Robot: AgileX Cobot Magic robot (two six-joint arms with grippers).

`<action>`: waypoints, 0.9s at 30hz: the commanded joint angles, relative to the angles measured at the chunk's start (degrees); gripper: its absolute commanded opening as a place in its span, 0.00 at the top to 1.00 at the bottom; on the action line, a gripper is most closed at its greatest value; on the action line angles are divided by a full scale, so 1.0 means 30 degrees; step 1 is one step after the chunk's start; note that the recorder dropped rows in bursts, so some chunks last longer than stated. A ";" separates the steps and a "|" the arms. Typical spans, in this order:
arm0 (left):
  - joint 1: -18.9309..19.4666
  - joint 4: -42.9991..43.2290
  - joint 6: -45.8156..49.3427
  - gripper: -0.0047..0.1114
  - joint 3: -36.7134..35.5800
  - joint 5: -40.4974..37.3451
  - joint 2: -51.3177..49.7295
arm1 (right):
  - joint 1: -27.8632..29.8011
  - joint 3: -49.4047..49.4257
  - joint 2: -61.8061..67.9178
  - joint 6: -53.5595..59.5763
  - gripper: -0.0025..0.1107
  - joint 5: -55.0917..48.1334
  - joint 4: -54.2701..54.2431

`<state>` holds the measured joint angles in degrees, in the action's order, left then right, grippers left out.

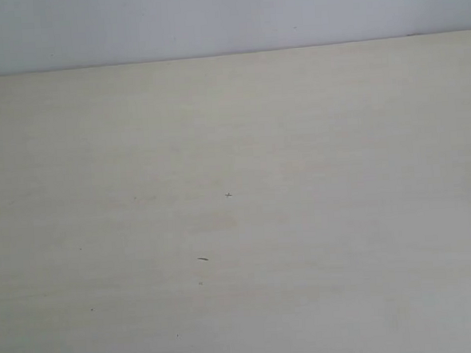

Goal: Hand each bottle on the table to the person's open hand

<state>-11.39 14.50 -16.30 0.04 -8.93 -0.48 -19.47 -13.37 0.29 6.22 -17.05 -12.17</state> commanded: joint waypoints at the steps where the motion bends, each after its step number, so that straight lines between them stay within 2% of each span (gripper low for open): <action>1: 0.0031 -0.0039 -0.0135 0.96 -0.0013 0.0127 0.0065 | 0.0310 0.0631 -0.0096 0.0063 0.98 0.0031 0.1414; 6: 0.0031 -0.0039 -0.0135 0.96 -0.0013 0.0127 0.0065 | 0.3654 0.4112 -0.0096 -0.0139 0.98 0.4203 0.2151; 11: 0.0031 -0.0039 -0.0135 0.96 -0.0013 0.0127 0.0065 | 0.5176 0.4456 -0.0096 -0.0446 0.98 0.4091 0.2199; 15: 0.0031 -0.0039 -0.0135 0.96 -0.0013 0.0127 0.0065 | 0.6089 0.4456 -0.0096 -0.0446 0.98 0.3938 0.2195; 20: 0.0031 -0.0039 -0.0135 0.96 -0.0013 0.0127 0.0065 | 0.6191 0.4456 -0.0096 -0.0446 0.98 0.2509 0.2269; 27: 0.0031 -0.0039 -0.0135 0.96 -0.0013 0.0127 0.0065 | 0.6997 0.4456 -0.0096 -0.0446 0.98 0.2768 0.2411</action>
<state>-11.39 14.50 -16.30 0.04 -8.93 -0.48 0.45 -0.25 0.29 4.95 -8.87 -5.43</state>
